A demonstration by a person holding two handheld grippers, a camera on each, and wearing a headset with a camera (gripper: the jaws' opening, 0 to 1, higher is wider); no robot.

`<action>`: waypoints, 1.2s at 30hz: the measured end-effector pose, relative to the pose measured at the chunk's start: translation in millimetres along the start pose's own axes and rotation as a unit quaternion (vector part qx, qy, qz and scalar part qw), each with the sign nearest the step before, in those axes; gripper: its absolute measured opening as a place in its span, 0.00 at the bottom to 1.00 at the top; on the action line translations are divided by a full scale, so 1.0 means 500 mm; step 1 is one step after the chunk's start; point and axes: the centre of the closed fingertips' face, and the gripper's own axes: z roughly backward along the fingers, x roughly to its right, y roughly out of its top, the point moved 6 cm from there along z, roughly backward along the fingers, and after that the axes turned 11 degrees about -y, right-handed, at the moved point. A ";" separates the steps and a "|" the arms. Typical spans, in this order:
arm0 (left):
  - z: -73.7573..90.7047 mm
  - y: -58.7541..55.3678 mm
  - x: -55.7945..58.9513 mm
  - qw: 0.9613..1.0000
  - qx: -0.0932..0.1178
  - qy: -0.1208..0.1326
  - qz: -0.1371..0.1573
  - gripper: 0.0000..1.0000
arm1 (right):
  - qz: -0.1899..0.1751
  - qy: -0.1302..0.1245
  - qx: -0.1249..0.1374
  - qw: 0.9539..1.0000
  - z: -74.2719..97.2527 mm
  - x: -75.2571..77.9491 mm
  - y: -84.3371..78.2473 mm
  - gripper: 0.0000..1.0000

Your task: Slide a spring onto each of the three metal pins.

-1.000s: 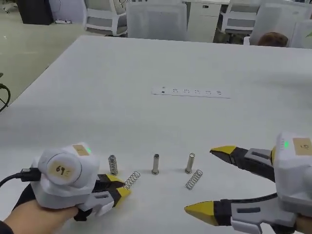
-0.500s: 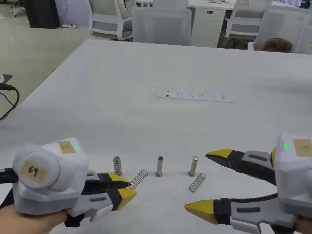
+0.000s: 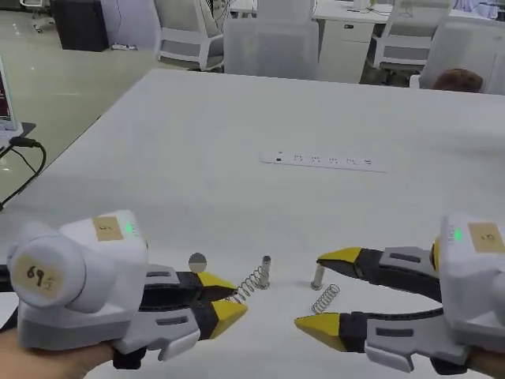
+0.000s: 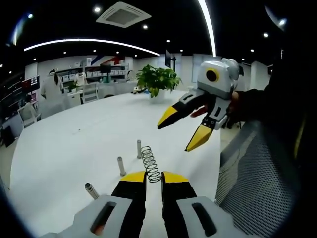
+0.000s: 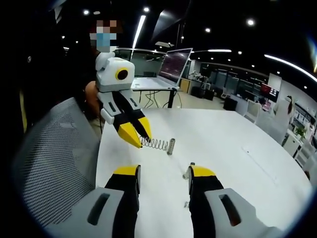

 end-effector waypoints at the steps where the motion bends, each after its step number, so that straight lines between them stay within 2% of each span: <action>1: 0.000 0.001 0.001 1.000 0.002 -0.001 0.000 0.04 | 0.001 0.000 0.002 1.000 0.000 0.000 0.001 0.33; 4: -0.001 0.004 0.006 1.000 0.002 -0.007 -0.005 0.04 | 0.009 0.006 0.000 1.000 -0.002 -0.005 0.004 0.30; 8: -0.004 0.018 0.025 0.999 0.012 -0.030 -0.021 0.04 | 0.023 0.016 0.001 1.000 -0.006 -0.012 0.004 0.20; 18: -0.024 0.045 0.062 0.996 0.026 -0.073 -0.041 0.04 | 0.035 0.019 -0.001 0.999 -0.009 -0.015 0.004 0.09; 24: -0.028 0.041 0.063 0.996 0.022 -0.080 -0.043 0.04 | 0.028 0.019 0.006 0.999 -0.007 -0.015 0.012 0.08; 36: -0.031 0.033 0.060 0.995 0.011 -0.080 -0.052 0.03 | 0.033 0.028 0.026 0.999 -0.004 -0.025 0.049 0.04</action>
